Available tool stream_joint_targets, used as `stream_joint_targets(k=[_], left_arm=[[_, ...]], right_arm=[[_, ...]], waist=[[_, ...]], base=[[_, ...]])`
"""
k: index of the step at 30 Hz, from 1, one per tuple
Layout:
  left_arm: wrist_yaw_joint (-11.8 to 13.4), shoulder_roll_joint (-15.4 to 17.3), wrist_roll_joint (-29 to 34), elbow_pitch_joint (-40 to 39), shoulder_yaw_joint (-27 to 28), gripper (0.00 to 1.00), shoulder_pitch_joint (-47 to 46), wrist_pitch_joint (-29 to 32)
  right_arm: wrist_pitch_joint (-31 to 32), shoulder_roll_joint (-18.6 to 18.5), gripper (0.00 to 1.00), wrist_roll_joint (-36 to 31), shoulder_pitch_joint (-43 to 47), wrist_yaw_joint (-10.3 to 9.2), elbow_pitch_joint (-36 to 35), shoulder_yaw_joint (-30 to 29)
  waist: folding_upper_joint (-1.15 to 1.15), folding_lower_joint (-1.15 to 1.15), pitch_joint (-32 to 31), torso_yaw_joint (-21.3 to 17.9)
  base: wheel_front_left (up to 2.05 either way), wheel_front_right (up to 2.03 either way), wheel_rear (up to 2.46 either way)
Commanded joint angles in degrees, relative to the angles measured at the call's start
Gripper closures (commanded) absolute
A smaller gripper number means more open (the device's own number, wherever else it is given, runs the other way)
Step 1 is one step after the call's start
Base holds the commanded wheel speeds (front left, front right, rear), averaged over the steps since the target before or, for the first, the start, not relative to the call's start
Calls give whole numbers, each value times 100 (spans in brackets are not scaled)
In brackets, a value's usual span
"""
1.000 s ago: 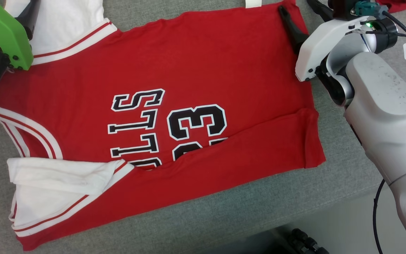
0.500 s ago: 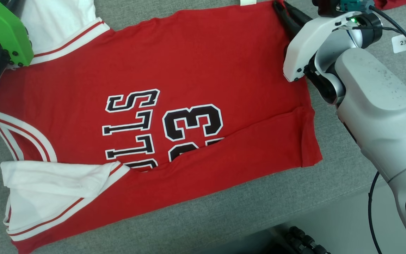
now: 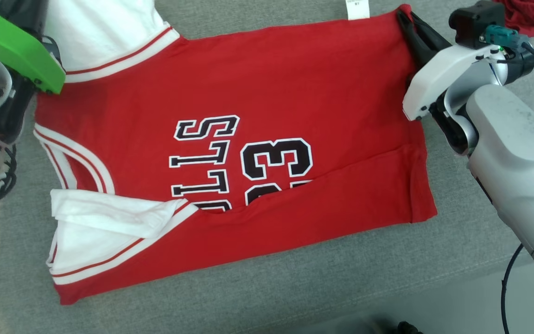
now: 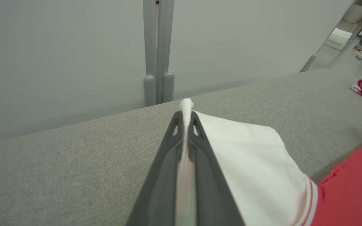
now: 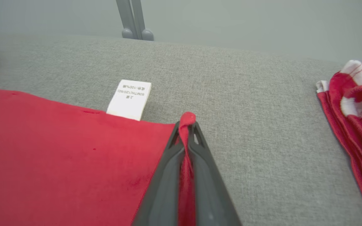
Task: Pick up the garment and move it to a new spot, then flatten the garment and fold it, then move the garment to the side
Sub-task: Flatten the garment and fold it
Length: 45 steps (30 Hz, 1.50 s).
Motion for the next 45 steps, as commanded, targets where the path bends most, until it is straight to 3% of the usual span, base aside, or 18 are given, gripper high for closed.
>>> stream_joint_targets(k=[1,5,10,16,20,25,34,35,36,37,38,39,45], left_arm=[[10,81,-42,-117,48,100,200,-95],[10,109,-37,-482,242,100,642,-191],[10,91,337,-1151,1022,100,1381,-190],[135,-105,993,-1977,1781,100,2520,-188],[229,-279,1374,-2399,2144,100,3232,-188],[284,-522,1774,-2729,2491,100,4060,-190],[353,-960,2194,-2798,2980,100,5281,-189],[334,-1009,2222,-2779,3006,100,5380,-189],[309,-1061,2277,-2763,3035,100,5466,-189],[298,-1097,2315,-2754,3074,84,5527,-190],[315,-1159,2378,-2756,3166,32,5593,-190],[338,-1214,2416,-2770,3252,0,5647,-190],[388,-1578,2910,-2972,3943,0,5979,-189]], right_arm=[[-97,-64,100,27,142,-8,-8,-30],[-256,-209,100,2,453,-8,-56,-117],[-395,-335,100,-133,825,-8,-186,-347],[-459,-417,100,-404,1404,-8,-467,-661],[-458,-473,100,-689,1858,-8,-924,-1180],[-460,-358,100,-1028,2627,-8,-1506,-1830],[-462,-87,100,-1229,3825,-8,-2175,-2484],[-462,-62,82,-1223,3909,-8,-2205,-2520],[-462,-33,41,-1220,3991,-8,-2271,-2587],[-462,-10,0,-1229,4066,-8,-2314,-2627],[-462,29,0,-1218,4176,-8,-2357,-2683],[-462,54,0,-1210,4243,-8,-2411,-2728],[-461,123,0,-1154,4545,-8,-2762,-2912]], waist=[[0,0,-274,294],[0,0,-433,499],[0,0,-637,632],[0,0,-863,738],[0,0,-961,785],[0,0,-1120,839],[0,0,-1411,896],[0,0,-1443,905],[0,0,-1480,921],[0,0,-1509,926],[0,0,-1547,938],[0,0,-1576,948],[0,0,-1715,982]], base=[[0,0,0],[0,0,0],[0,0,0],[0,0,0],[0,0,0],[0,0,0],[0,0,0],[0,0,0],[0,0,0],[0,0,0],[0,0,0],[0,0,0],[0,0,0]])
